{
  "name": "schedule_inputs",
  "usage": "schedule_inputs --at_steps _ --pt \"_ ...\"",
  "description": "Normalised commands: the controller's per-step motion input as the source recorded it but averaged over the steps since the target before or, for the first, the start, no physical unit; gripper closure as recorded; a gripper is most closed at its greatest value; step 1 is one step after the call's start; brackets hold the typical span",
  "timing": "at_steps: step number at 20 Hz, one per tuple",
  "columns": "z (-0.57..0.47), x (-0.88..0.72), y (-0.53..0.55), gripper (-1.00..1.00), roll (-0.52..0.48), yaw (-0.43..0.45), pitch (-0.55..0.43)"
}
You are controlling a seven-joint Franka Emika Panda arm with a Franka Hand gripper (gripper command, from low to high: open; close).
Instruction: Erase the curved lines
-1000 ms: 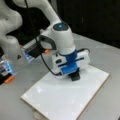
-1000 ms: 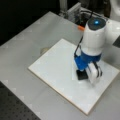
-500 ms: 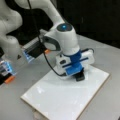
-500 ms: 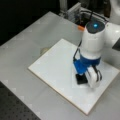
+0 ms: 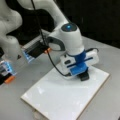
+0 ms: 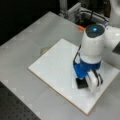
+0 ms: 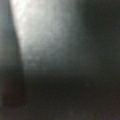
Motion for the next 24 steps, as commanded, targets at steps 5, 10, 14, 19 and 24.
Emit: schedule_inputs --at_steps 5,10,14,19,24 --pt "0.76 -0.29 -0.06 1.0 -0.24 -0.01 0.382" --pt "0.54 -0.15 -0.26 1.0 -0.163 0.054 0.273" --pt "0.11 0.07 -0.33 1.0 -0.091 0.17 0.17" --pt "0.03 0.1 -0.4 1.0 -0.089 0.308 0.123" --pt "0.13 0.03 -0.44 1.0 -0.095 0.429 0.122"
